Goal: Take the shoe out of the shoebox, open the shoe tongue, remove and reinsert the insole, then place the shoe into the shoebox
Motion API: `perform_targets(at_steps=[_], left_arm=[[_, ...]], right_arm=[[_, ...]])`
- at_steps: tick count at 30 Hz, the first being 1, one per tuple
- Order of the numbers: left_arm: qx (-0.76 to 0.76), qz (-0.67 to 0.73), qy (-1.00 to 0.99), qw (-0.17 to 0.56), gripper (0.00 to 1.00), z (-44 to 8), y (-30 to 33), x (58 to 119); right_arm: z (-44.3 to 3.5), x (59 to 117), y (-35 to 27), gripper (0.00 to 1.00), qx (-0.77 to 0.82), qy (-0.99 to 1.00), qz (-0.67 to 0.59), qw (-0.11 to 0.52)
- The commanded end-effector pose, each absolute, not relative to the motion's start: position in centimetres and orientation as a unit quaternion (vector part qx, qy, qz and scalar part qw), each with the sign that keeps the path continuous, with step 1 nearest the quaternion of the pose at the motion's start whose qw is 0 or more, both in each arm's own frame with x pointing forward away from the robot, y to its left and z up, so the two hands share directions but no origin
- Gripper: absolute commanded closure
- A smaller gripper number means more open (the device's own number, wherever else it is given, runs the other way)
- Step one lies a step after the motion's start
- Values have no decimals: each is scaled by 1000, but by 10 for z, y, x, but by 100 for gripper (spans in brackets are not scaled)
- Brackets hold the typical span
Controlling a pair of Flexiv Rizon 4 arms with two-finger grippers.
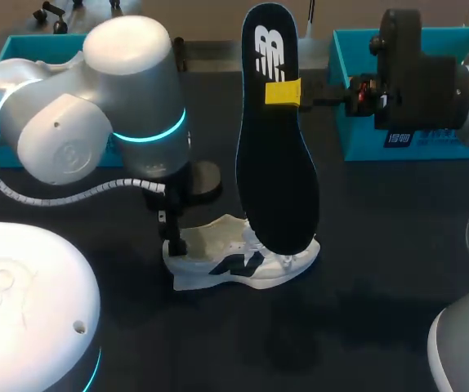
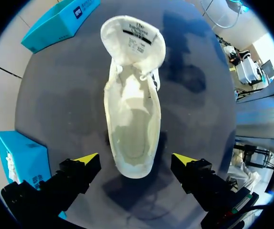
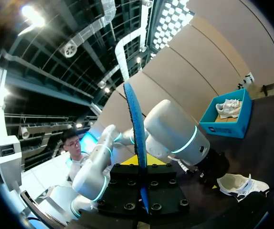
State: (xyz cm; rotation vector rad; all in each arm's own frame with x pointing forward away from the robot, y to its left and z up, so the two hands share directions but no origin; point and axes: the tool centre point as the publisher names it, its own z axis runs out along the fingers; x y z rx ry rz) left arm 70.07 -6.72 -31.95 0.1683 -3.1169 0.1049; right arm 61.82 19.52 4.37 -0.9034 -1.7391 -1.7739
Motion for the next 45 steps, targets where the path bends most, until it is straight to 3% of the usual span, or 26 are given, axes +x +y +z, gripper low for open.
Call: perform_targets(at_steps=[1,8,16,33,35,38,41,45], left_arm=[[58,30,-998,2,0,-307,-68,703],[68,63,-996,-5,0,-302,-84,727],[69,55,-996,15,0,-331,-103,761],[52,34,-997,53,0,-373,-127,755],[49,39,-997,54,8,-377,-130,754],[48,43,-996,56,29,-384,-136,752],[42,43,-996,58,34,-388,-140,749],[38,43,-996,67,55,-392,-144,745]], right_arm=[[44,617,200,100,-332,-636,-652,245],[44,617,200,100,-332,-636,-652,245],[44,617,200,100,-332,-636,-652,245],[44,617,200,100,-332,-636,-652,245],[44,617,200,100,-332,-636,-652,245],[44,617,200,100,-332,-636,-652,245],[44,617,200,100,-332,-636,-652,245],[44,617,200,100,-332,-636,-652,245]])
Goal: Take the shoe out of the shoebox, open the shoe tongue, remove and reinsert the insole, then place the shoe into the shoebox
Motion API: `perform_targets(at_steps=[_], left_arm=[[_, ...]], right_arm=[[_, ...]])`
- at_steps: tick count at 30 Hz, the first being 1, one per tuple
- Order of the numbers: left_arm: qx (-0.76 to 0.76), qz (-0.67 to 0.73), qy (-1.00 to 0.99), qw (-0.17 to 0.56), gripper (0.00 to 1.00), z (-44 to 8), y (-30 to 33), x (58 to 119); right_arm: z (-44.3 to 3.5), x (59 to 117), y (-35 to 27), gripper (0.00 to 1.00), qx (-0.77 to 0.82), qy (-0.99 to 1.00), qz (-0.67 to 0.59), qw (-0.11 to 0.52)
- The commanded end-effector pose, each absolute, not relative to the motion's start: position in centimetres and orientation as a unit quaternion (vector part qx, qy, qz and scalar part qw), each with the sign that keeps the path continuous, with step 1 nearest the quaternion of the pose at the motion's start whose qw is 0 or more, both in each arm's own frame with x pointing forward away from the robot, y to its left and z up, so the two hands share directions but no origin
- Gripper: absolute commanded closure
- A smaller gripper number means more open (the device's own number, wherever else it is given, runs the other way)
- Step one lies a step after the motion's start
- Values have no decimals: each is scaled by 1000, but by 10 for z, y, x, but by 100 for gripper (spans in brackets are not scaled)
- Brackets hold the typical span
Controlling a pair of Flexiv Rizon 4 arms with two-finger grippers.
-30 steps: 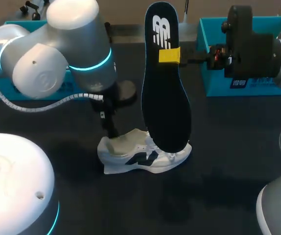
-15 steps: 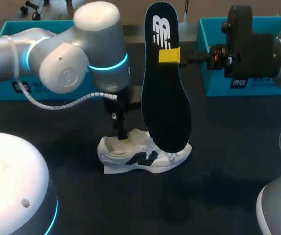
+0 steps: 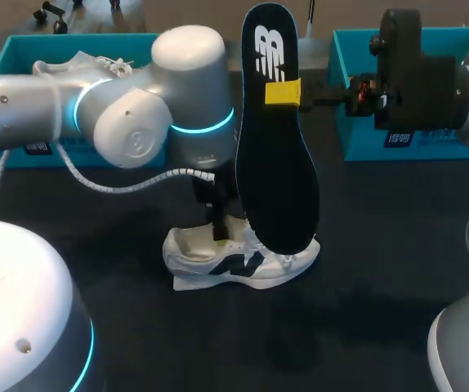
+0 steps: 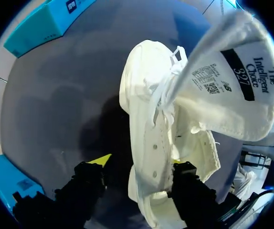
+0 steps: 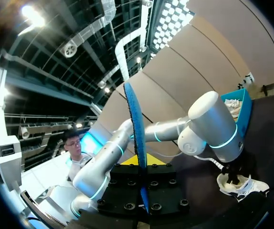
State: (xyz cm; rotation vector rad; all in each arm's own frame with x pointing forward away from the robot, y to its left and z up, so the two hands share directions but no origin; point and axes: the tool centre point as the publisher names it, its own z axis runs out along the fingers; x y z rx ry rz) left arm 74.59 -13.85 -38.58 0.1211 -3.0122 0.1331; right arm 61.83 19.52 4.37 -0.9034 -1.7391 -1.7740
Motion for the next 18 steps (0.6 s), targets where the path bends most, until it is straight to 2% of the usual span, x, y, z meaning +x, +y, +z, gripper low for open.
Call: perform_targets(at_steps=[1,5,8,18], left_arm=[[37,43,-996,68,58,-393,-144,744],[30,47,-996,73,69,-394,-145,738],[30,50,-995,80,100,-397,-144,736],[-17,62,-992,109,100,-389,-143,732]], right_arm=[[44,617,200,100,-332,-636,-652,245],[44,617,200,100,-332,-636,-652,245],[44,617,200,100,-332,-636,-652,245],[44,617,200,100,-332,-636,-652,245]])
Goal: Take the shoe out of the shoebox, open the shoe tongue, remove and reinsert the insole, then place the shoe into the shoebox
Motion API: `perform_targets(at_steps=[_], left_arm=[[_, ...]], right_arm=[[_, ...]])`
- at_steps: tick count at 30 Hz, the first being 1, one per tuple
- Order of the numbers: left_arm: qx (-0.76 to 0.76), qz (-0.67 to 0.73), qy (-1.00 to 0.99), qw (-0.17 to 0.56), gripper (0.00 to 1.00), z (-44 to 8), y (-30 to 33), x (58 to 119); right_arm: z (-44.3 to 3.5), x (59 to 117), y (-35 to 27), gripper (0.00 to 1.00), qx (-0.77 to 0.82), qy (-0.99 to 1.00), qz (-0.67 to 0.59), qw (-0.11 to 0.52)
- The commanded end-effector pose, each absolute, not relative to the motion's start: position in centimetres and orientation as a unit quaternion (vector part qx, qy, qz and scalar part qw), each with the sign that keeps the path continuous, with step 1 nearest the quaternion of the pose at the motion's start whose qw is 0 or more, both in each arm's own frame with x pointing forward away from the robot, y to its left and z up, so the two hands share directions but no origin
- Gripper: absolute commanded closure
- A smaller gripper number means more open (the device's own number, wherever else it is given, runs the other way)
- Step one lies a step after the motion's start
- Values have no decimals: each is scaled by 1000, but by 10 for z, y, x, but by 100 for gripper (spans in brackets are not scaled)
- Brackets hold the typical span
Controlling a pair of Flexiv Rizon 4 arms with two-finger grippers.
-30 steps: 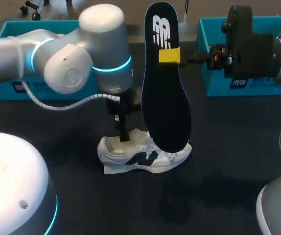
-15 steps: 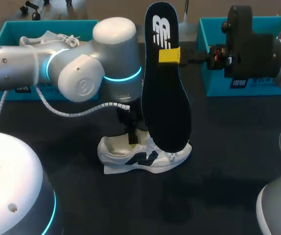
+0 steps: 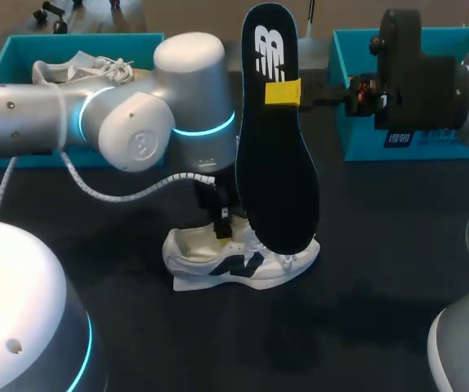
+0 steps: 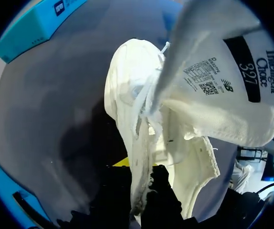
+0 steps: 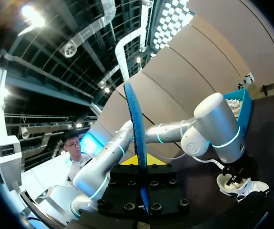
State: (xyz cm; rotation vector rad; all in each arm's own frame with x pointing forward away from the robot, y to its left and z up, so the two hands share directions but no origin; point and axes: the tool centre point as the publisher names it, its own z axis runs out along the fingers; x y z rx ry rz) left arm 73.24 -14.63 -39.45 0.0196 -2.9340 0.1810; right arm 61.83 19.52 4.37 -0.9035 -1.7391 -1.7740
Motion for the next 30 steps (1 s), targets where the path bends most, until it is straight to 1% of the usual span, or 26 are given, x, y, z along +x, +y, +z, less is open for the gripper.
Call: perform_targets(at_steps=[1,8,11,13,16,22,26,30], left_arm=[[-32,54,-991,117,100,-387,-143,732],[-146,39,-973,175,100,-372,-150,734],[-187,34,-966,175,100,-362,-153,735],[-229,32,-958,167,100,-354,-157,737],[-314,31,-940,127,100,-346,-161,737],[-397,-2,-915,77,100,-329,-177,743],[-422,-21,-906,39,100,-320,-182,745],[-422,-21,-906,39,100,-320,-182,745]], right_arm=[[44,617,200,100,-332,-636,-652,245],[44,617,200,100,-332,-636,-652,245],[44,617,200,100,-332,-636,-652,245],[44,617,200,100,-332,-636,-652,245],[44,617,200,100,-332,-636,-652,245],[44,617,200,100,-332,-636,-652,245],[44,617,200,100,-332,-636,-652,245],[44,617,200,100,-332,-636,-652,245]])
